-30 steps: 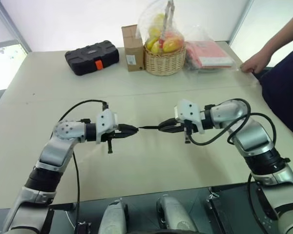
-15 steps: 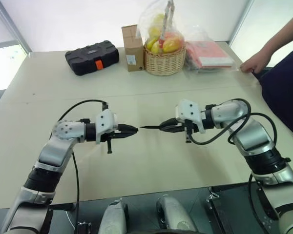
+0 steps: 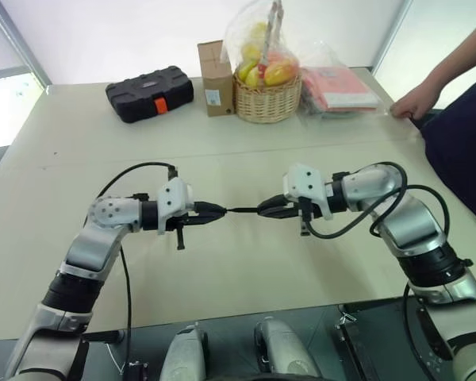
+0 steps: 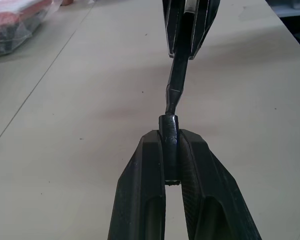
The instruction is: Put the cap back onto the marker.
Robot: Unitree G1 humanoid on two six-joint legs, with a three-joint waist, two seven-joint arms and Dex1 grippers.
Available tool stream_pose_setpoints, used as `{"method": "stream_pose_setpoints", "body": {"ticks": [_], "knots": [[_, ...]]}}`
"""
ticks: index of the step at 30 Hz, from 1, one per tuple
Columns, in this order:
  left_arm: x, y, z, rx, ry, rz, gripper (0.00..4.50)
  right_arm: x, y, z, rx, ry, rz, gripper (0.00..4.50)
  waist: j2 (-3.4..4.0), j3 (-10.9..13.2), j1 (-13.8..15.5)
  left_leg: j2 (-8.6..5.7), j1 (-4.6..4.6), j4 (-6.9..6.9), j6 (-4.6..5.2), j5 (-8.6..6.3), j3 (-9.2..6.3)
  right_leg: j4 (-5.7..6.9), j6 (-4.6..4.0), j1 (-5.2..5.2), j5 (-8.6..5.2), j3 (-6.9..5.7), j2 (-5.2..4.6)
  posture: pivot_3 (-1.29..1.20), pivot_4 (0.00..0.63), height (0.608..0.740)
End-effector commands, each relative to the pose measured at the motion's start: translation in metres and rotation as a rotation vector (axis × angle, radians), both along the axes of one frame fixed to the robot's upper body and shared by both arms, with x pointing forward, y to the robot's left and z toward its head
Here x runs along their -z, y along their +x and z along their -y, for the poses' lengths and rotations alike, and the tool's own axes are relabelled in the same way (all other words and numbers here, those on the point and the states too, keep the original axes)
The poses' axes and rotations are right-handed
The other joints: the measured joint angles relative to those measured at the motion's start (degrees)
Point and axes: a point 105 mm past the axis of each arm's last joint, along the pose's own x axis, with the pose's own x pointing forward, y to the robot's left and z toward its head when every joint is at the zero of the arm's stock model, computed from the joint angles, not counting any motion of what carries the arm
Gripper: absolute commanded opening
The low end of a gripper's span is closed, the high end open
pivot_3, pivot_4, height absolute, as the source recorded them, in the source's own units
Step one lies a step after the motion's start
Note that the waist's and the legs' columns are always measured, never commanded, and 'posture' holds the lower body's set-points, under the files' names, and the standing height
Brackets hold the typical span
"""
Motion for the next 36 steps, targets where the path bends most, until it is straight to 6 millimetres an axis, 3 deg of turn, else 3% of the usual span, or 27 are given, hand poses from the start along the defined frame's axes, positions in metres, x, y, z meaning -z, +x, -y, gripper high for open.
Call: {"method": "stream_pose_setpoints", "body": {"ticks": [1, 19, 36], "knots": [[-0.012, -0.002, 0.005, 0.028, -0.012, 0.045, 0.00, -0.009, -0.007, -0.009, -0.046, 0.025, 0.027, 0.05, 0.00, 0.00, 0.00, 0.00, 0.00, 0.00, 0.00, 0.00, 0.00, 0.00, 0.00, 0.00, 0.00, 0.00, 0.00, 0.00, 0.150, 0.740], [-0.012, -0.002, 0.012, 0.113, 0.033, 0.051, 0.00, -0.002, -0.011, -0.025, -0.149, -0.024, 0.024, 0.05, 0.00, -0.01, -0.01, -0.01, 0.00, 0.01, 0.00, 0.00, 0.00, 0.00, 0.00, 0.00, 0.00, 0.00, 0.00, 0.00, 0.150, 0.740], [-0.001, 0.003, 0.007, 0.137, 0.121, 0.115, 0.00, 0.003, -0.008, -0.031, -0.225, -0.082, 0.042, 0.05, 0.00, -0.01, 0.02, -0.01, 0.00, 0.02, 0.00, 0.00, 0.01, 0.03, 0.00, 0.00, 0.00, -0.01, 0.00, 0.00, 0.150, 0.740]]}}
